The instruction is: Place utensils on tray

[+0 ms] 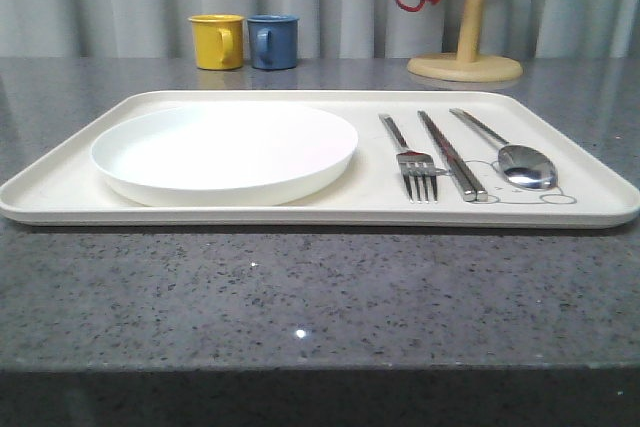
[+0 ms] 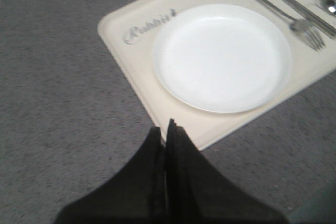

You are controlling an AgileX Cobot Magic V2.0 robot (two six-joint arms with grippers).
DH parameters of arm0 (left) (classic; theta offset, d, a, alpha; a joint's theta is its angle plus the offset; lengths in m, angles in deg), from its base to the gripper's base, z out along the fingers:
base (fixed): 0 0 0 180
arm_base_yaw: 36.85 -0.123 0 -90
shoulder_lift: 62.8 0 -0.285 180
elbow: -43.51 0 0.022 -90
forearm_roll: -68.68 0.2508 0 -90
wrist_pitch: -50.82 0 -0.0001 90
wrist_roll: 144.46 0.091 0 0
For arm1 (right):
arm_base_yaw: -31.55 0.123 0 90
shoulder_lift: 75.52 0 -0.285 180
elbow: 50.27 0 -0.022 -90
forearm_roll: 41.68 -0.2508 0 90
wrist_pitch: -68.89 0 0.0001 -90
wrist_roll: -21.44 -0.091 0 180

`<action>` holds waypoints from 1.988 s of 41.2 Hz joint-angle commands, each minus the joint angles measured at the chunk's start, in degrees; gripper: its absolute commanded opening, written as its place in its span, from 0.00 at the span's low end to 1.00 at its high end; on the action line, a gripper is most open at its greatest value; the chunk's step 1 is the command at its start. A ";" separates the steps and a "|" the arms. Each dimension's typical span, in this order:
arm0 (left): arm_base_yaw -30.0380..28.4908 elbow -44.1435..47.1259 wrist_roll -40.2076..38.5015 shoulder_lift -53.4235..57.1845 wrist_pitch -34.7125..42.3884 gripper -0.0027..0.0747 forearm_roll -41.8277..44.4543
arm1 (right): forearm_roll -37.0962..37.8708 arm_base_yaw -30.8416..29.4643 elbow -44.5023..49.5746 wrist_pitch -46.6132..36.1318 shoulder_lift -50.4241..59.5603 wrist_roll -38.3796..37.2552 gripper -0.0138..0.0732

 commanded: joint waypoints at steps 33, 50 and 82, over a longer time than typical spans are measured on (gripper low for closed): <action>-27.78 52.15 -0.09 40.92 54.50 0.01 -4.78 | 0.25 0.01 -1.29 -4.05 -0.49 0.57 0.08; -28.74 51.92 -0.09 41.04 52.91 0.01 -4.78 | 0.24 0.01 -1.29 -3.97 -0.49 0.57 0.08; -25.86 51.92 -0.09 41.04 52.91 0.01 -4.78 | 0.24 0.01 -1.29 -3.97 -0.49 0.57 0.08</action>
